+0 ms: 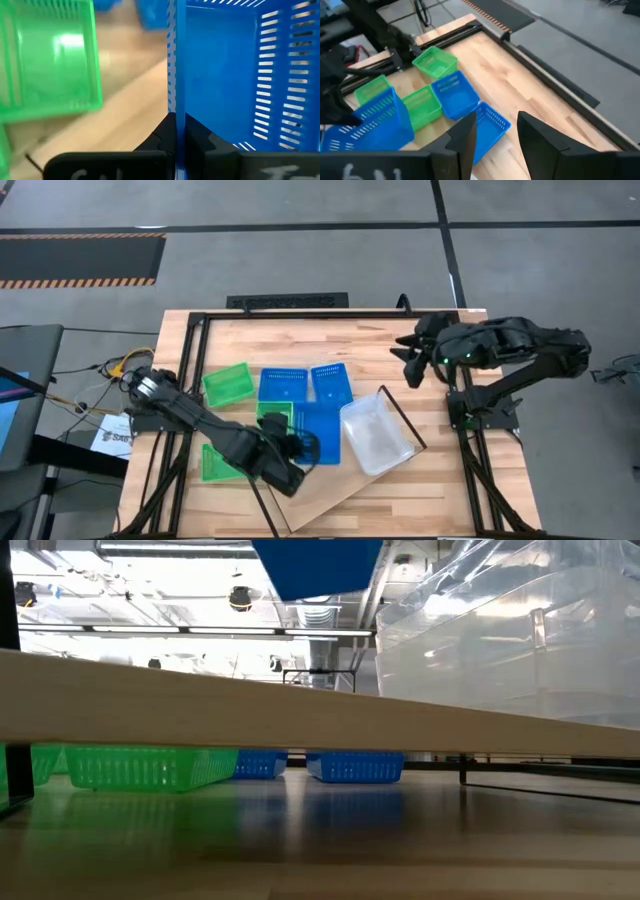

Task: Stack baskets on shelf by color
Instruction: Put the right blue basket on the shelf

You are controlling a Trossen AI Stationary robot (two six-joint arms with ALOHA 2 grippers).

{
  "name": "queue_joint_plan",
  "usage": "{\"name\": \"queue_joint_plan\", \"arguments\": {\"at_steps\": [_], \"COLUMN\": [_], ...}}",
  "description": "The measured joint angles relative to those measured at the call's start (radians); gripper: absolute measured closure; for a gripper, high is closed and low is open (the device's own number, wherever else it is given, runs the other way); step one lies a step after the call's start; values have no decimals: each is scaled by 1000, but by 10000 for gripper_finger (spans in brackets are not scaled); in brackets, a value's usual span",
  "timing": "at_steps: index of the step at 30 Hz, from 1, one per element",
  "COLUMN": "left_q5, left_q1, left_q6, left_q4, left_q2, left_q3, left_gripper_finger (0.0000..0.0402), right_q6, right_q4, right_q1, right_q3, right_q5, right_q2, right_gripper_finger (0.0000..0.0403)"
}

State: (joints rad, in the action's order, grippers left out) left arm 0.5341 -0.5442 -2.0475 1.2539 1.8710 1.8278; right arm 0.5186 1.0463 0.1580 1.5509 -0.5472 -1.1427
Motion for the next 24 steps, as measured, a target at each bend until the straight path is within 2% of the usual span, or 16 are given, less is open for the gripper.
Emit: {"name": "queue_joint_plan", "arguments": {"at_steps": [7, 10, 13, 17, 22, 24], "left_q5": [-115, -128, -179, -232, -205, -242], "left_q1": [-33, -32, -19, -3, 30, 47], "left_q6": [-208, -218, -219, -219, -173, -168], "left_q4": [-21, -66, -163, -212, -211, -228], "left_q2": [94, 127, 162, 196, 197, 196], "left_q3": [0, 0, 1, 0, 0, 0], "left_gripper_finger": [401, 401, 402, 396, 368, 353], "right_q6": [9, 15, 15, 15, 32, 37], "right_q4": [47, 56, 56, 55, 57, 57], "right_q1": [44, 55, 67, 71, 88, 99], "right_q3": [0, 0, 0, 0, 0, 0], "right_q5": [-1, 0, -1, -1, -1, -1], "right_q2": [-12, -16, -16, -16, -16, -16], "right_gripper_finger": [238, 240, 244, 247, 248, 248]}}
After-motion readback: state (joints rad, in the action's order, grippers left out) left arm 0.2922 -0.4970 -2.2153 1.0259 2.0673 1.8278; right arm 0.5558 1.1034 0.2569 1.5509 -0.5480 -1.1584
